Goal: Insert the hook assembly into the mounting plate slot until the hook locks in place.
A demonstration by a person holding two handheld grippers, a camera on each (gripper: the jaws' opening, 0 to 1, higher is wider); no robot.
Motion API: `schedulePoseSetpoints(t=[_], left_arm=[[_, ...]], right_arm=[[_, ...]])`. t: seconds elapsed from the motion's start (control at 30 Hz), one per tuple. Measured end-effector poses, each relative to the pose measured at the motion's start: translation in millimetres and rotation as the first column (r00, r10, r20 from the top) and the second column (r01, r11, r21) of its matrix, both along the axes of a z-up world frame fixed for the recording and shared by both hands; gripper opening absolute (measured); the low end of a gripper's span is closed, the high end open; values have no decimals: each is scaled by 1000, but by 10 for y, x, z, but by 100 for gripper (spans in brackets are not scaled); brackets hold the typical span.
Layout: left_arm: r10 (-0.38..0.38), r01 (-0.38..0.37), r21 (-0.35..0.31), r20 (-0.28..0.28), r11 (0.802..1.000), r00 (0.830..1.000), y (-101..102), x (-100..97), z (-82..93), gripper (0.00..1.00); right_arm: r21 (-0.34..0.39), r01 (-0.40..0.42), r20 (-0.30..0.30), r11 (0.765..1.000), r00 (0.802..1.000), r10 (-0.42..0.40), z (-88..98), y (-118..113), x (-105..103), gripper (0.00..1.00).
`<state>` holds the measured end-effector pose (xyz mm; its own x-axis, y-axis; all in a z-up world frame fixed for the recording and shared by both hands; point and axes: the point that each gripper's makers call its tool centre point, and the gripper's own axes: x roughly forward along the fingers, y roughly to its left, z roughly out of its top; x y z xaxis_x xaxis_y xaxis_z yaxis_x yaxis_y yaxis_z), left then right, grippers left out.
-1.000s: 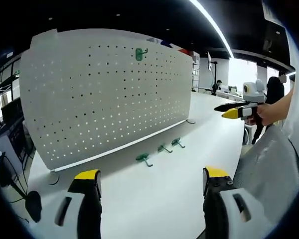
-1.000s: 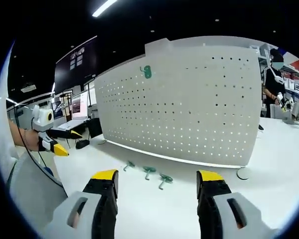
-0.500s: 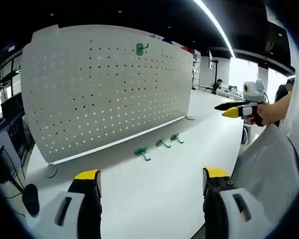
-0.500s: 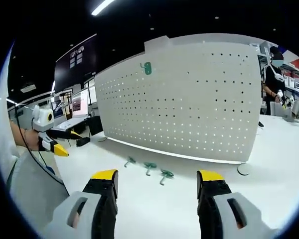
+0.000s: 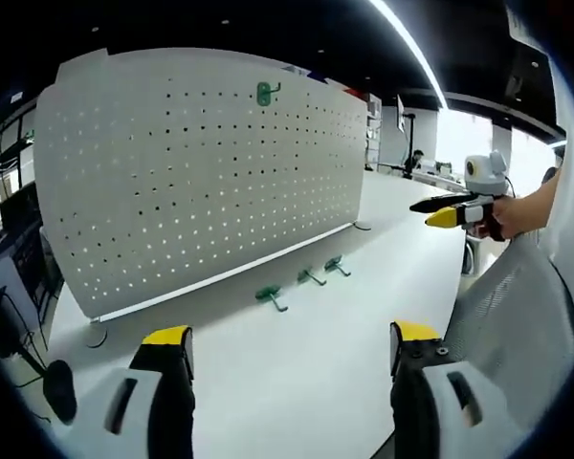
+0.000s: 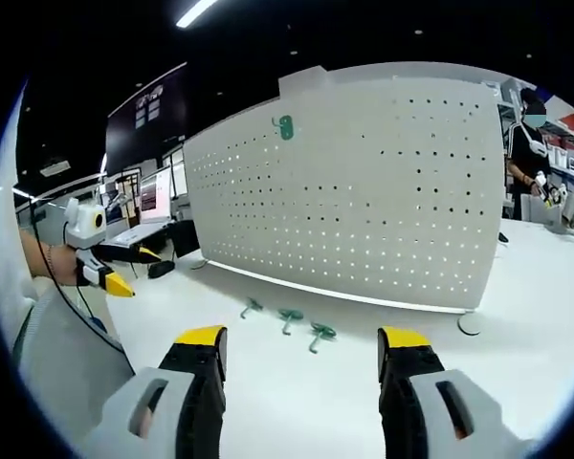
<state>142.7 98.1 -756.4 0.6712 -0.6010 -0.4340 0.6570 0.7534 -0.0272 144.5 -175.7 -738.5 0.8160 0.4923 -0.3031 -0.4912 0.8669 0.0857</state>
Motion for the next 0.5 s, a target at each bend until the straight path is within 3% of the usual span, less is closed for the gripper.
schedulePoseSetpoints(t=[0.5], left_arm=[[-57,59,68,-25,996,998,-60,213,-40,88]], right_arm=[[-52,-32,-29,998,999,30,-124,50,-36,62]])
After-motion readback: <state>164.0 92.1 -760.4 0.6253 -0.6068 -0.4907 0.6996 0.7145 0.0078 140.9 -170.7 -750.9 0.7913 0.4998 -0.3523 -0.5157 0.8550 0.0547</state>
